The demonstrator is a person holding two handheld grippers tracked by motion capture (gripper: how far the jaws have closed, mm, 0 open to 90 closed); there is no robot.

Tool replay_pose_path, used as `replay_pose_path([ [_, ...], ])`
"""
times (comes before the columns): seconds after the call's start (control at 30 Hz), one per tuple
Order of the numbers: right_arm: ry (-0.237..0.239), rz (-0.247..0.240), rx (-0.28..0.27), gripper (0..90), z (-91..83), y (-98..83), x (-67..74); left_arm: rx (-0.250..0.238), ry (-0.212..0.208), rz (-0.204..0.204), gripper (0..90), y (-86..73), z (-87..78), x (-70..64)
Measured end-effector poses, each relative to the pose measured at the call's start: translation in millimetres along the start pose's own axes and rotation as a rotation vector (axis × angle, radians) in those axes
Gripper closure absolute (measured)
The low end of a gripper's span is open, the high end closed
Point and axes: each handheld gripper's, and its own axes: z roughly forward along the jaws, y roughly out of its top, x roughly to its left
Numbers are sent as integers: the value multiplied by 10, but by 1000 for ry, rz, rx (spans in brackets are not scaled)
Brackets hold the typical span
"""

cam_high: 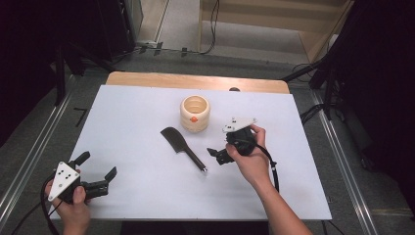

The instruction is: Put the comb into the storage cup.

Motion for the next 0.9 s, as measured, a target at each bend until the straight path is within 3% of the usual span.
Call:
replay_pose_path([
  [0.23,10,-5,52,0,138,78,41,1,-3,0,0,0,-2,0],
  [0.33,-14,-29,67,60,199,114,79,0,-4,0,0,2,-5,1],
  [0.53,4,-37,91,61,297,177,129,1,-7,4,0,2,-3,-5],
  [0.6,21,-39,108,75,353,210,147,0,-8,3,0,2,-2,-7],
  [0.67,37,-36,121,167,392,227,149,1,-11,2,0,2,-3,-7],
  [0.7,37,-36,121,167,392,227,149,1,-11,2,0,2,-3,-7],
  [0.73,73,-18,148,173,442,238,157,1,-12,2,0,2,-4,-6],
  [0.9,147,20,219,213,572,243,158,2,-15,1,0,2,-5,-5],
])
